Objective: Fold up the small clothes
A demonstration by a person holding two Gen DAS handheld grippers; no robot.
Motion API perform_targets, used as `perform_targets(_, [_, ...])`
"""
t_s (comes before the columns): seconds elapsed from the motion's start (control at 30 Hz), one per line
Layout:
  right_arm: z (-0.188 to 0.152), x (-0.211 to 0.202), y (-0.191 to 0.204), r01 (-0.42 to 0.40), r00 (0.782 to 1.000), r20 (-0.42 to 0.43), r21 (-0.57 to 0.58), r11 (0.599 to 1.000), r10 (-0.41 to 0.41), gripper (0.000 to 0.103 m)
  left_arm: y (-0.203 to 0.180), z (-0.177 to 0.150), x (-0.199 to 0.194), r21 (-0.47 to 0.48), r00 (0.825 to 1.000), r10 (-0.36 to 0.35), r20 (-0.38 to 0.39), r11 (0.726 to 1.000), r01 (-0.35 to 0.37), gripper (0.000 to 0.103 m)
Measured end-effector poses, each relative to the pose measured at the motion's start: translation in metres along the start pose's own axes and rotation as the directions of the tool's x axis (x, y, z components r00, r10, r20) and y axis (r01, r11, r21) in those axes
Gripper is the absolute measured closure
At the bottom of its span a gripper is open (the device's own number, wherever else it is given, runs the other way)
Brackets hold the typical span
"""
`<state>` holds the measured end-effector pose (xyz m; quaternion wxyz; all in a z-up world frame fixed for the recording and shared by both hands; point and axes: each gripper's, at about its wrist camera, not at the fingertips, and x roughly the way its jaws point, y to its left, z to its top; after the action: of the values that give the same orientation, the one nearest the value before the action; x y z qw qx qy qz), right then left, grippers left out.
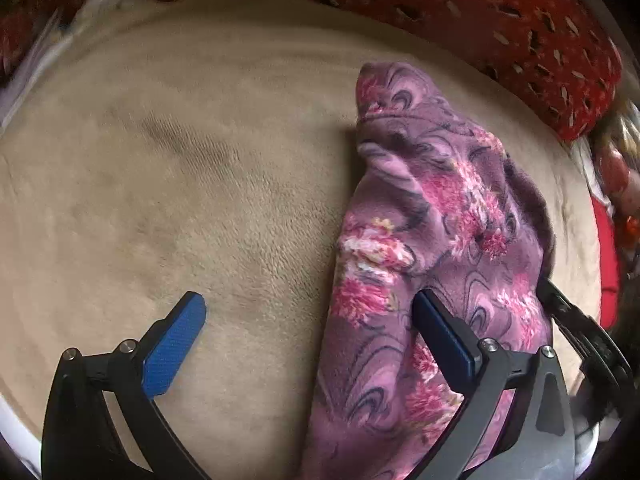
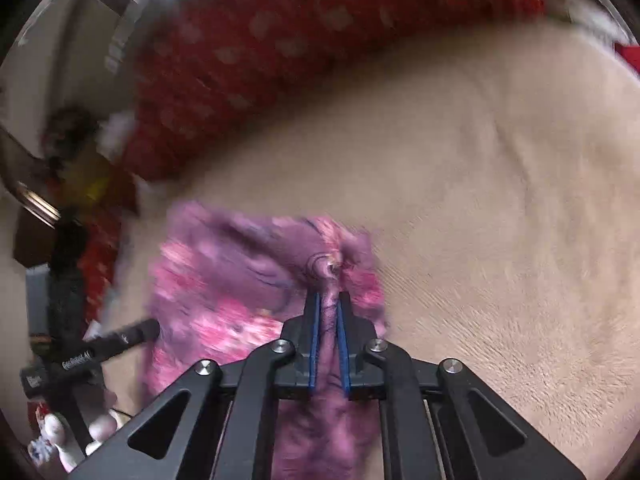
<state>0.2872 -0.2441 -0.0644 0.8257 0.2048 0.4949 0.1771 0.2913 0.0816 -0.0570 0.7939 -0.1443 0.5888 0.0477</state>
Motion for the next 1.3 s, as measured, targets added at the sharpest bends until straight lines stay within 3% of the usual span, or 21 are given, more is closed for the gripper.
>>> perform_targets(0.03, [0.000,-0.011,0.003,-0.008,1.000,0.020,0.001,1.000,0.008,0.087,0.002,-0.001,-0.006,-0.008,1.000,-0.022,0.006,1.000,0.022,0.000])
perform_targets(0.17, [-0.019,-0.054,0.028,-0.063,0.992,0.098,-0.126,0.990,0.075,0.086,0.006,-0.029,-0.034,0.020,0.996,-0.061,0.069,0.998,0.060,0.000])
perform_targets(0.2, [-0.026,-0.058,0.032,-0.073,0.992,0.095,-0.151,0.986,0.087,0.081,0.004,-0.036,-0.034,0.032,0.996,-0.053,0.072,0.998,0.051,0.000])
perform_targets(0.27, [-0.044,-0.048,0.035,-0.025,0.998,0.048,-0.208,0.978,0.036,0.071,-0.003,-0.051,-0.022,0.070,0.999,-0.022,0.037,0.997,0.020,0.000])
perform_targets(0.33, [-0.060,-0.026,0.031,0.066,0.997,-0.024,-0.257,0.964,-0.074,0.071,-0.007,-0.062,-0.014,0.083,1.000,0.001,0.000,0.997,-0.001,0.000])
perform_targets(0.43, [-0.067,-0.051,0.033,0.048,0.999,0.011,-0.225,0.973,-0.046,0.068,-0.007,-0.076,-0.037,0.094,0.999,-0.020,0.047,0.995,0.015,0.000])
perform_targets(0.5, [-0.082,-0.067,0.032,0.043,0.999,0.030,-0.244,0.969,-0.037,0.068,-0.010,-0.092,-0.044,0.117,0.997,0.018,0.074,0.993,-0.027,0.000])
perform_targets(0.57, [-0.101,-0.059,0.023,0.103,0.993,-0.023,-0.264,0.959,-0.113,0.060,-0.011,-0.103,-0.031,0.141,0.997,0.059,0.044,0.988,-0.064,0.000])
perform_targets(0.6, [-0.106,-0.051,0.020,0.101,0.993,-0.039,-0.243,0.965,-0.113,0.052,-0.009,-0.108,-0.031,0.125,0.997,0.060,0.052,0.990,-0.066,0.000])
perform_targets(0.7, [-0.117,-0.069,0.007,0.079,0.996,-0.031,-0.152,0.985,-0.085,0.047,-0.006,-0.117,-0.043,0.087,0.997,0.042,0.057,0.995,-0.047,0.000])
perform_targets(0.9, [-0.148,-0.100,0.013,0.175,0.983,-0.014,-0.210,0.962,-0.182,0.047,-0.018,-0.153,-0.079,0.176,0.978,0.109,0.177,0.974,-0.141,0.000])
perform_targets(1.3, [-0.179,-0.137,0.035,0.166,0.986,0.041,-0.195,0.967,-0.161,0.046,-0.004,-0.191,-0.120,0.241,0.974,0.049,0.222,0.965,-0.103,0.000])
